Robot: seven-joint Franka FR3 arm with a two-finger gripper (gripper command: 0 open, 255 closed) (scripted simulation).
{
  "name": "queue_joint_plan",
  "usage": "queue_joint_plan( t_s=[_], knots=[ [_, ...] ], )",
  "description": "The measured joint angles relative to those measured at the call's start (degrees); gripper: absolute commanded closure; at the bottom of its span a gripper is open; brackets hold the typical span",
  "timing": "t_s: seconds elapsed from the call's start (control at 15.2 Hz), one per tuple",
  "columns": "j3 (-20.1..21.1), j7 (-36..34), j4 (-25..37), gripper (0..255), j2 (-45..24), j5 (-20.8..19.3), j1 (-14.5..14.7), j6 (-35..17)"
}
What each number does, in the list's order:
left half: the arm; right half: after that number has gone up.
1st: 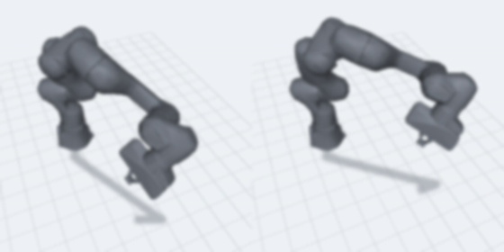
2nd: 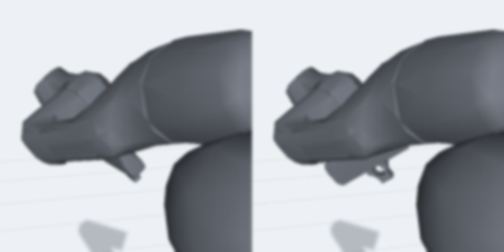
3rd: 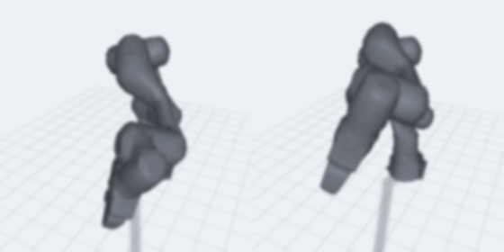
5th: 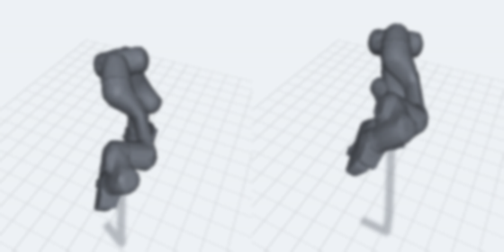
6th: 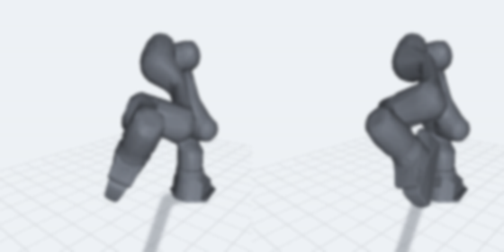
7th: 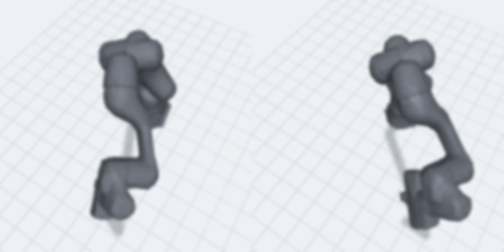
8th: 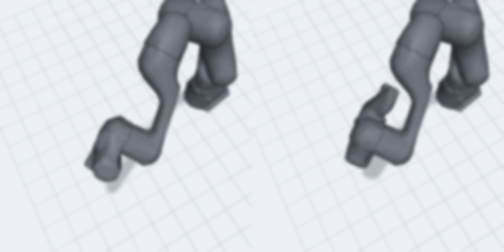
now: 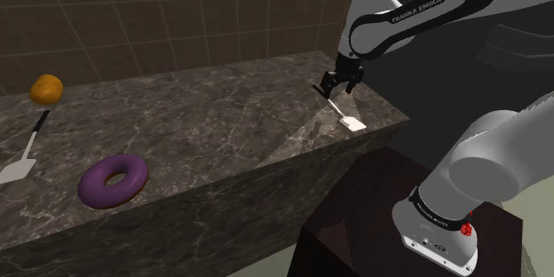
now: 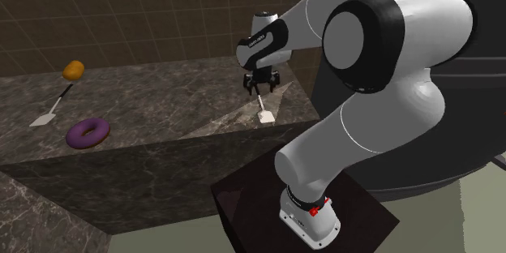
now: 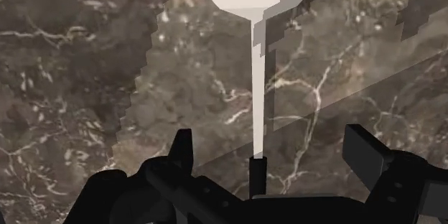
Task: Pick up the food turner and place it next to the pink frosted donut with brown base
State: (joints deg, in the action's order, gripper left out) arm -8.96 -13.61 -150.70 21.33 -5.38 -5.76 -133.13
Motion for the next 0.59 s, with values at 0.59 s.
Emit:
queue_joint_plan(
  t_s=[0.59],
  knots=[
    [-0.5,0.1,-1.8,0,-4.7,0.3,0.1,-6.6]
  ],
)
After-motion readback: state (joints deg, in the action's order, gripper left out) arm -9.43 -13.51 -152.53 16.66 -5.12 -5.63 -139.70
